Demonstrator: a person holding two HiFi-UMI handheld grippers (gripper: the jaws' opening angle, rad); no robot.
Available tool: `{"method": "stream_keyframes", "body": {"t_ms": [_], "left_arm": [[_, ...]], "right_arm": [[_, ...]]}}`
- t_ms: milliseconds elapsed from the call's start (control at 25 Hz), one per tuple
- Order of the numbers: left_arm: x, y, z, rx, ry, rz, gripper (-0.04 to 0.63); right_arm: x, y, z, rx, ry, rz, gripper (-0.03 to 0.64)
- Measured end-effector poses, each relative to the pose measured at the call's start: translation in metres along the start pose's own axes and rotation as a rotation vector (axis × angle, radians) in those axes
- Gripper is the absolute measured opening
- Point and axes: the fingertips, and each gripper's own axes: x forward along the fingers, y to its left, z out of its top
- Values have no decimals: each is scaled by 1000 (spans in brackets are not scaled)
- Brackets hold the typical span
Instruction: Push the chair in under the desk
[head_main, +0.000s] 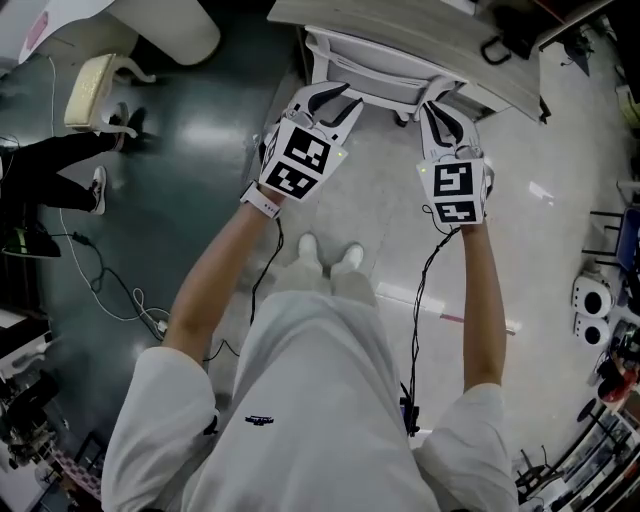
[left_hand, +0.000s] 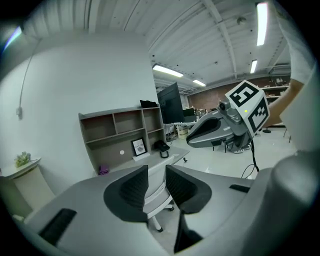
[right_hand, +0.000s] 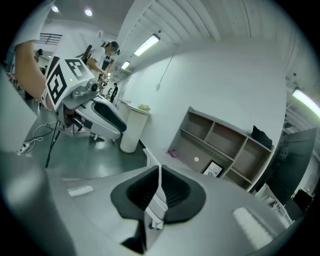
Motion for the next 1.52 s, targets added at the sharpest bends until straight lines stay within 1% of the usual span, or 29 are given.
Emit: {"method": "stream_keyframes", "body": {"t_ms": [160,320,400,600,840,1080,1240,1360,1520], "left_arm": [[-26,-14,8,-65,-43,37,81],[-56,-20,18,-101,-89,100,35],[-69,-22,18,-124,-100,129,25],[-98,-37,17,-177,-114,142,12],[-129,-45,28,-205,-150,171,8],[-159,-44,28,-213,-170,195,8],[-174,-44,38,-211,-211,209,8],[-183,-47,41,-213,-225,204,8],[-191,-54,34,-219,-215,191,8]], "right_arm": [[-28,17,15,38,-31,3,28],[-52,30,19,5,-2,-19,28],[-65,34,20,3,-5,-32,28],[-90,45,22,38,-25,-39,28],[-114,56,27,74,-66,-43,28],[-140,59,32,148,-110,-89,26],[-159,58,33,221,-143,-131,25],[-171,57,25,268,-145,-168,25],[-181,60,15,301,-149,-188,25]]}}
